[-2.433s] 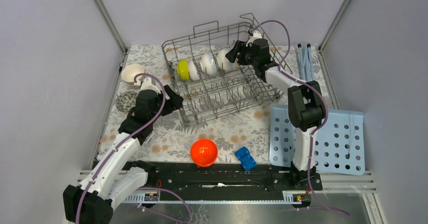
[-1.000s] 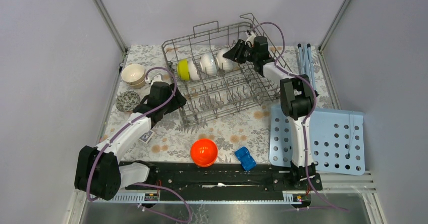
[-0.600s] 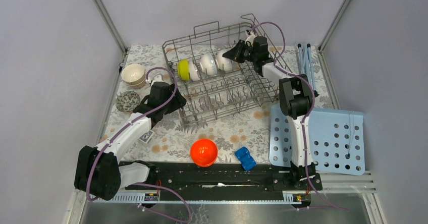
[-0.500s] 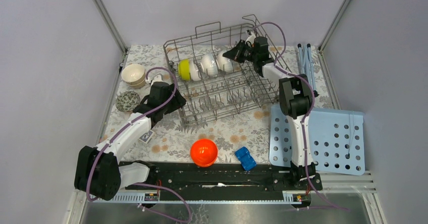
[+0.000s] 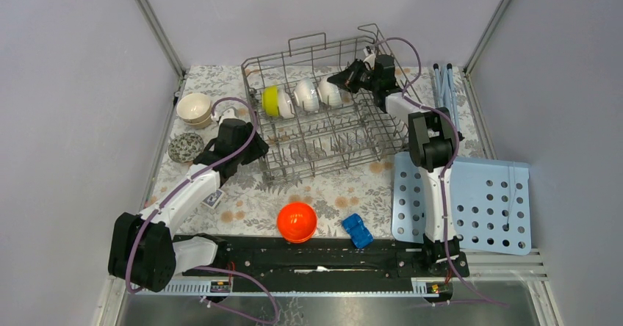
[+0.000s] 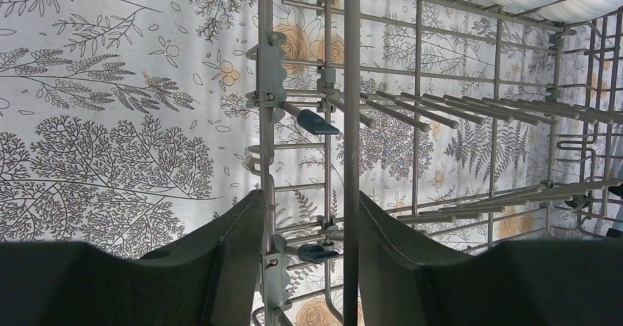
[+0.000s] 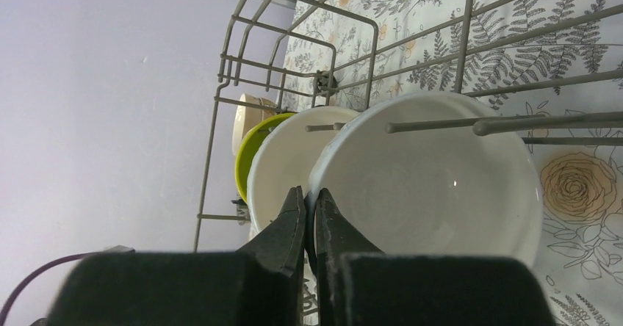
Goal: Unload the bowls from the dish rack
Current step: Pick up the bowl from the dish rack.
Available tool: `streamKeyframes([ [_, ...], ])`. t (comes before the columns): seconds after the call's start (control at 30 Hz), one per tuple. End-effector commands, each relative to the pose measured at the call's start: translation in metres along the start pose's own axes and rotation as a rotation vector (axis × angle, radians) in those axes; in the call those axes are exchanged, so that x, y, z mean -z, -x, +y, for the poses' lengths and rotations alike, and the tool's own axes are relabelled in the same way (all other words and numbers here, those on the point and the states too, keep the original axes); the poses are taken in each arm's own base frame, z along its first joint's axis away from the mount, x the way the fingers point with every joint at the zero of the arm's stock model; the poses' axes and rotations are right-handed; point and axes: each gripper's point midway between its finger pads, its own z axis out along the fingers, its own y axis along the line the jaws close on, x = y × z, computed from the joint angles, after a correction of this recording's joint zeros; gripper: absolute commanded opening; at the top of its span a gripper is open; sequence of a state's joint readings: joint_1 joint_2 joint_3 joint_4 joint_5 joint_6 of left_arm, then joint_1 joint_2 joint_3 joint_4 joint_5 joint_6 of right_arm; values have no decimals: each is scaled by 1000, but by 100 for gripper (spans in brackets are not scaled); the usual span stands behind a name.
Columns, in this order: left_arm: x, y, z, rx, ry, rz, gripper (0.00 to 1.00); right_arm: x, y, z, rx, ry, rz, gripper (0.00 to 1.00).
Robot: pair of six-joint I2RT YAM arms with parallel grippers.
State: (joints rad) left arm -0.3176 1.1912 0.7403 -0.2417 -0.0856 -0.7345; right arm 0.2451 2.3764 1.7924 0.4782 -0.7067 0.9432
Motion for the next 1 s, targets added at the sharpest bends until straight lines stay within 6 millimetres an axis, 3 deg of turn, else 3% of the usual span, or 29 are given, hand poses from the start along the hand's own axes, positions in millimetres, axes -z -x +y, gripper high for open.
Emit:
streamKeyframes([
  [0.0,-1,19,4,11,35,-64,48,17,23,88,77,229,-8,0],
  [0.27,0,20,7,20,51,-75,41,29,38,110,50,287,-38,0],
  [0.97,0,20,11,28,70,-84,45,62,61,158,46,383,-95,0],
])
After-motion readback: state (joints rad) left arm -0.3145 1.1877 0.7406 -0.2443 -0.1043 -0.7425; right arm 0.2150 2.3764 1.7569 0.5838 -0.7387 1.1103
